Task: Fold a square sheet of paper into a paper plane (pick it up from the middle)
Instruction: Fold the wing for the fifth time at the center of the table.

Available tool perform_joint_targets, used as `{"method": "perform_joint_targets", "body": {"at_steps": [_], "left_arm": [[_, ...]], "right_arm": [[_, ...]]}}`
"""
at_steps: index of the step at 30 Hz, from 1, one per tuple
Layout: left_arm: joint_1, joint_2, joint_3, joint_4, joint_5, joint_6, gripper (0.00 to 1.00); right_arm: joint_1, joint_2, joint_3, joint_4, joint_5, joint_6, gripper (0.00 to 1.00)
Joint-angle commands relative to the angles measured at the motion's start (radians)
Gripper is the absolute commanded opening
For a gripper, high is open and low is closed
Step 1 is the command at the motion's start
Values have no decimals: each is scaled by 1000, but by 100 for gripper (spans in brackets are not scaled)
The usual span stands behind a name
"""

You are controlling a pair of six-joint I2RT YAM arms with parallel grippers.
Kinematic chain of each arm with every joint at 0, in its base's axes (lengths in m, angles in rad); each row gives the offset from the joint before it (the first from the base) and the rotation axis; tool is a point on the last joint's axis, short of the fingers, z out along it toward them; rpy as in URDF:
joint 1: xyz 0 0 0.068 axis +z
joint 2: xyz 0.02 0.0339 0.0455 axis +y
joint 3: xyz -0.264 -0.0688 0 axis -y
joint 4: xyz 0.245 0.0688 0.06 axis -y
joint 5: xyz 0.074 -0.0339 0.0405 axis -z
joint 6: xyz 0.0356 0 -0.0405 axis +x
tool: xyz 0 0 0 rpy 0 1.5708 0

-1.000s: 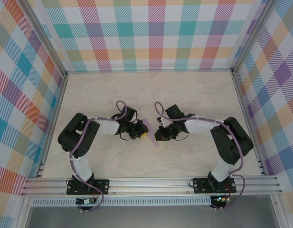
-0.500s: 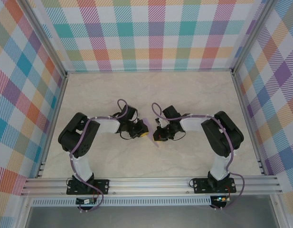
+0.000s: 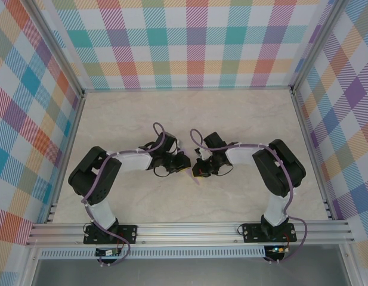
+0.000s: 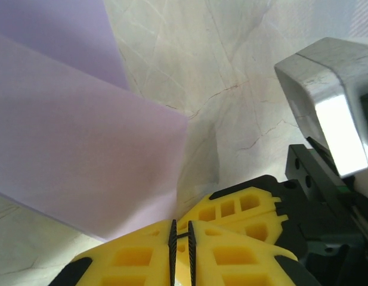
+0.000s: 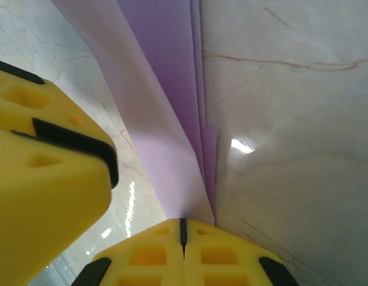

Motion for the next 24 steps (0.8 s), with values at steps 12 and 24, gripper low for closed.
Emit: {"method": "perform_joint_targets", "body": {"at_steps": [12, 24], "left_arm": [[-5, 69, 15, -58, -131, 97, 14], [45, 111, 92, -135, -195, 212, 15]], "right_arm": [[4, 72, -12, -99, 123, -35, 1], [4, 120, -18, -177, 199, -77, 1]]}}
